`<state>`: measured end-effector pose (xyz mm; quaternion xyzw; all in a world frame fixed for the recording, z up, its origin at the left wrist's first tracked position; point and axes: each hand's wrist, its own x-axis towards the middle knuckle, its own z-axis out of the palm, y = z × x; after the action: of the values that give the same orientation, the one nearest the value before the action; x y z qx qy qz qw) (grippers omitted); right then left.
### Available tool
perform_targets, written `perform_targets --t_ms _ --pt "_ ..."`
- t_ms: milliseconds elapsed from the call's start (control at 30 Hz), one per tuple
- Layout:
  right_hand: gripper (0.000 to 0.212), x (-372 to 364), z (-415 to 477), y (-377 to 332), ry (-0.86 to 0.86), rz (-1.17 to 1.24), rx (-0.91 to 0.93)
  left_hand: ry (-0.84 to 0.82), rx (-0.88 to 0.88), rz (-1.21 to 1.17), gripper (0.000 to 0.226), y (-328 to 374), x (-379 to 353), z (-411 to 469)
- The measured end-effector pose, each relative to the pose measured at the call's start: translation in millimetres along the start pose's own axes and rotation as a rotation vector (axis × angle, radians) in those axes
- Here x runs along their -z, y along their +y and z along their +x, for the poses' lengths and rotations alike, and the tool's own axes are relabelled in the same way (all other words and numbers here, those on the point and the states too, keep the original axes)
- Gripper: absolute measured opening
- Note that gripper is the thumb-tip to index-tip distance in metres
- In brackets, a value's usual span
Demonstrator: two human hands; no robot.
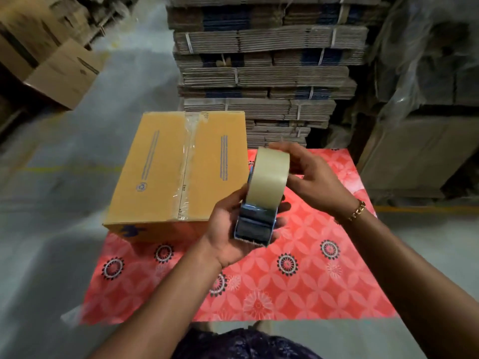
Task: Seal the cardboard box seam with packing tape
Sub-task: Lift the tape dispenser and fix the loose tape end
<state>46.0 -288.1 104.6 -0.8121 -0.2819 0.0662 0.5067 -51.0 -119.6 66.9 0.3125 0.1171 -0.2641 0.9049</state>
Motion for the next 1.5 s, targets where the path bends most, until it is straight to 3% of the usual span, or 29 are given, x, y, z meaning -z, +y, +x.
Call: perform_targets --t_ms 100,233,333,467,600,833,1100,1267,1500 --pt "0.044 8 -14 -19 0.176 -0.026 0.018 0.103 -0.121 -0.003 0.053 21 -19 4" --pt "0.024 -9 -48 -40 0.408 -0.056 0.076 0.240 -0.318 0.027 0.052 47 -28 8" --pt "0.023 -34 -61 -49 0.398 -0.191 0.144 0.293 -0.408 0.028 0.051 60 -30 7" --pt "0.031 -60 -54 -54 0.405 -0.515 0.298 0.313 -0.393 0.013 0.049 72 -32 3" --pt "0.026 -69 -38 -62 0.426 -0.654 0.397 0.289 -0.382 0.029 0.049 75 -31 -2" --pt "0.029 -69 -26 -63 0.497 -0.712 0.491 0.256 -0.364 0.016 0.046 77 -25 -5" --pt "0.015 -64 -19 -62 0.369 -0.817 0.565 0.297 -0.352 0.028 0.049 83 -22 -4" --pt "0.010 -68 -22 -67 0.355 -0.845 0.520 0.242 -0.316 -0.033 0.064 87 -15 2" --pt "0.011 -74 -30 -63 0.336 -0.838 0.490 0.228 -0.268 -0.097 0.053 84 -5 13"
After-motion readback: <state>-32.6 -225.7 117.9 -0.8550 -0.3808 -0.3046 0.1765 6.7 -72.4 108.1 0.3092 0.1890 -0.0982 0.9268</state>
